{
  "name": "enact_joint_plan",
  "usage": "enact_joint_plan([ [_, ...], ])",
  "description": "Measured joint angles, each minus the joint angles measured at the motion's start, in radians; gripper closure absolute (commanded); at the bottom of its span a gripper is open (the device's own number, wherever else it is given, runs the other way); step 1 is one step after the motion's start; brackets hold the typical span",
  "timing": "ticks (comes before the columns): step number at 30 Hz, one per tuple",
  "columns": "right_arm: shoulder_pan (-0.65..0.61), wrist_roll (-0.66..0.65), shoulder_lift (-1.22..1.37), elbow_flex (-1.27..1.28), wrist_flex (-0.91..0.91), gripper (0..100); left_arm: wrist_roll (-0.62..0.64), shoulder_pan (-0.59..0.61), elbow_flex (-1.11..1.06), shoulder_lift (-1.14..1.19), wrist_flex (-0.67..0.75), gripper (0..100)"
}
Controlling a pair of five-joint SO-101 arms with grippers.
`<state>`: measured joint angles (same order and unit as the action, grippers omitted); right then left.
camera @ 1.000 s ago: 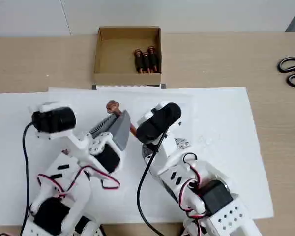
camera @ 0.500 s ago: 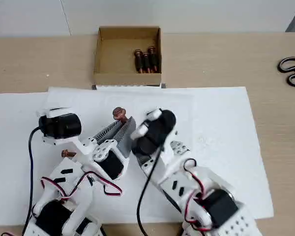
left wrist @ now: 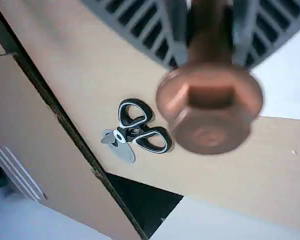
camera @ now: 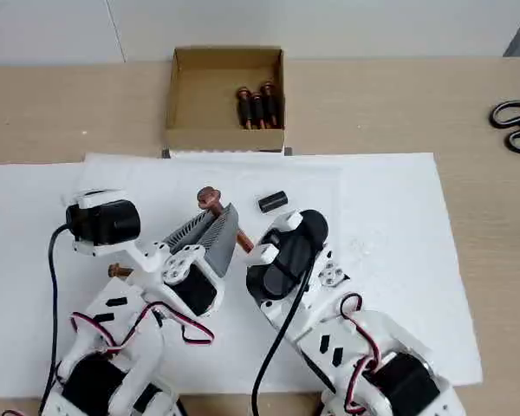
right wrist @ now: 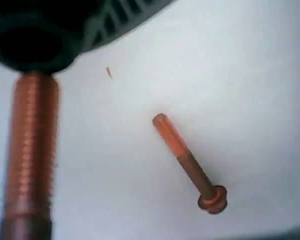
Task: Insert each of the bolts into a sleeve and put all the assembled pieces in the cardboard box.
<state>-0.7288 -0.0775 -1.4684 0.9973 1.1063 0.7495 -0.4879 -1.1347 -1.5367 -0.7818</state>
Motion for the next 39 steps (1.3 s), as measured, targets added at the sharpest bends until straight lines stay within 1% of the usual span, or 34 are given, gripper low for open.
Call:
enact_joint_plan([
  [5, 0.000, 0.000, 0.000, 0.006, 0.000, 99.6, 0.000, 0.000, 0.000, 0.000, 0.000, 99],
  [11, 0.000, 0.000, -0.006, 0.049, -0.002, 99.6, 0.000, -0.049, 0.020, 0.000, 0.000, 99],
  [17, 0.000, 0.000, -0.006, 0.049, -0.018, 99.6, 0.000, -0.058, 0.032, 0.000, 0.000, 99],
  [31, -0.002, 0.000, -0.009, 0.051, -0.021, 99.6, 0.000, -0.061, -0.041, 0.000, 0.002, 99],
  [37, -0.002, -0.043, -0.009, 0.051, -0.025, 99.6, 0.000, -0.061, -0.055, -0.002, 0.002, 99],
  [39, -0.002, -0.051, -0.009, 0.051, -0.041, 99.6, -0.006, -0.078, -0.055, -0.006, 0.002, 99],
])
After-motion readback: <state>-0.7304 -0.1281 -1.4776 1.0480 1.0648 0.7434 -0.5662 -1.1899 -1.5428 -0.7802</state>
